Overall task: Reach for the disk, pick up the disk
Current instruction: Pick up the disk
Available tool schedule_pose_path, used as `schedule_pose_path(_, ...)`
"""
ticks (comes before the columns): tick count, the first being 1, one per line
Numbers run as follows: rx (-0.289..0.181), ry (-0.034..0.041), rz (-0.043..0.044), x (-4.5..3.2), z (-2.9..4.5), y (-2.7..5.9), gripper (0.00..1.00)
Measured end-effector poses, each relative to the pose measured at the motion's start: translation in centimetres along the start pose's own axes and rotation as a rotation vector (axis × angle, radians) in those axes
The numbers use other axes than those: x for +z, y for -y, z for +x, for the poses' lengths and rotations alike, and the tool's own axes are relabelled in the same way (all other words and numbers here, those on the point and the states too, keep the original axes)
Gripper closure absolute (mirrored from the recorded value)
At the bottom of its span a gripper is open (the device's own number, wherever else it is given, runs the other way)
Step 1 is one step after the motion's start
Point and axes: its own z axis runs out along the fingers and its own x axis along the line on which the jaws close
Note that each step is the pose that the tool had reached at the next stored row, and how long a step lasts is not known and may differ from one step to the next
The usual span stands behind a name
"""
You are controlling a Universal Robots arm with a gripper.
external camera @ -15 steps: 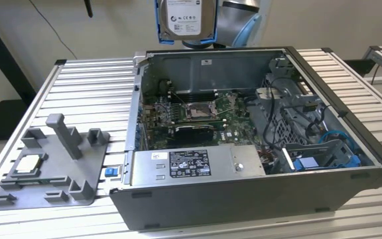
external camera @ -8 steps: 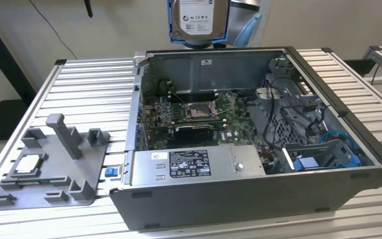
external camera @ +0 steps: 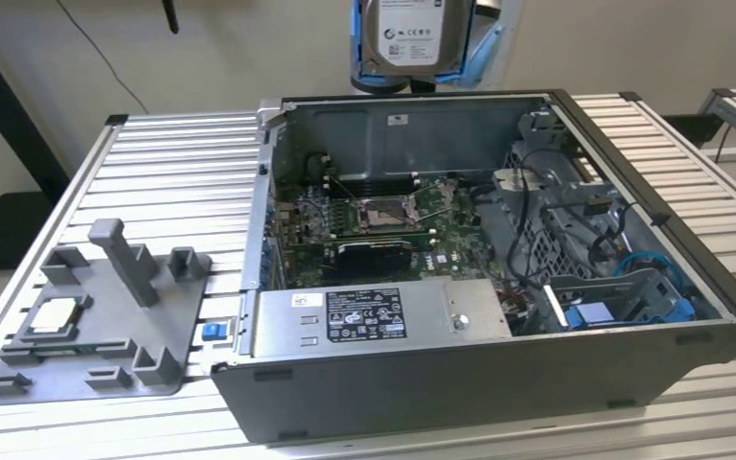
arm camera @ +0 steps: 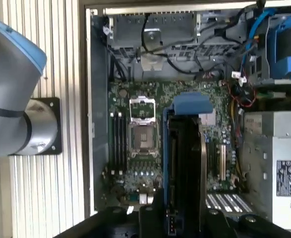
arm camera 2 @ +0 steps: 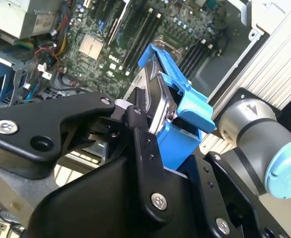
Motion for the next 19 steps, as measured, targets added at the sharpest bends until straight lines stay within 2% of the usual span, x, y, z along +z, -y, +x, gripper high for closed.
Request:
schedule_pose_path(12,0.0,-0.0001,0.0012,-0.06,0.19,-3.74,1.0)
schedule_pose_path(19,0.0,-0.0001,0.0016,-0.09,0.29,-5.6,1.0)
